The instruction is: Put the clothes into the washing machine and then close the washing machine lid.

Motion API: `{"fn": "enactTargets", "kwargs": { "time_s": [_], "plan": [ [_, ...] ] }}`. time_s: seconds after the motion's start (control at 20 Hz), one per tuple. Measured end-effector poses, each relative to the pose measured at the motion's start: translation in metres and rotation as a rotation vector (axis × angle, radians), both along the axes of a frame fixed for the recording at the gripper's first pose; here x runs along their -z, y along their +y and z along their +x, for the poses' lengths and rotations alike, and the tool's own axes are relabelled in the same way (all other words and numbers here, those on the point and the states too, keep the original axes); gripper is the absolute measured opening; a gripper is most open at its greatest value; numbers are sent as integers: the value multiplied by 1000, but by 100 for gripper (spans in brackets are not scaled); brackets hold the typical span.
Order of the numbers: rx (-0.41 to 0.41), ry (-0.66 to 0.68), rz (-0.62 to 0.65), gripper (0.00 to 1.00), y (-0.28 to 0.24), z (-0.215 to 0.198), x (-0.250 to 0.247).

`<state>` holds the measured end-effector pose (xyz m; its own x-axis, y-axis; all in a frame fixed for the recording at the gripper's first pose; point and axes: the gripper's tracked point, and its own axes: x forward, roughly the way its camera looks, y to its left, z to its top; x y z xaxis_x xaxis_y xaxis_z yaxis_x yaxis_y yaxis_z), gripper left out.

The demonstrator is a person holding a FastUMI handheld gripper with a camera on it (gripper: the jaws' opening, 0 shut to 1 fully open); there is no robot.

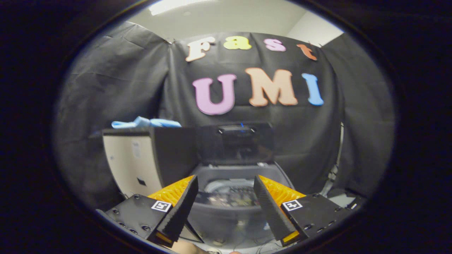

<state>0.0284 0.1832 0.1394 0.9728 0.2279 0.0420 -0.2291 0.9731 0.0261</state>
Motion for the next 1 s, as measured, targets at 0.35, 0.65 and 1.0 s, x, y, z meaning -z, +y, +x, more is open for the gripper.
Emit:
{"fn": "enactTargets", "kwargs": {
  "time_s": [0.35,0.65,1.0],
  "plan": [
    [-333,-151,-11,98,179,43,-123],
    [-367,-40,-100,98,263,105,-135],
    [-412,305,-227,98,309,152,-68]
  ]
}}
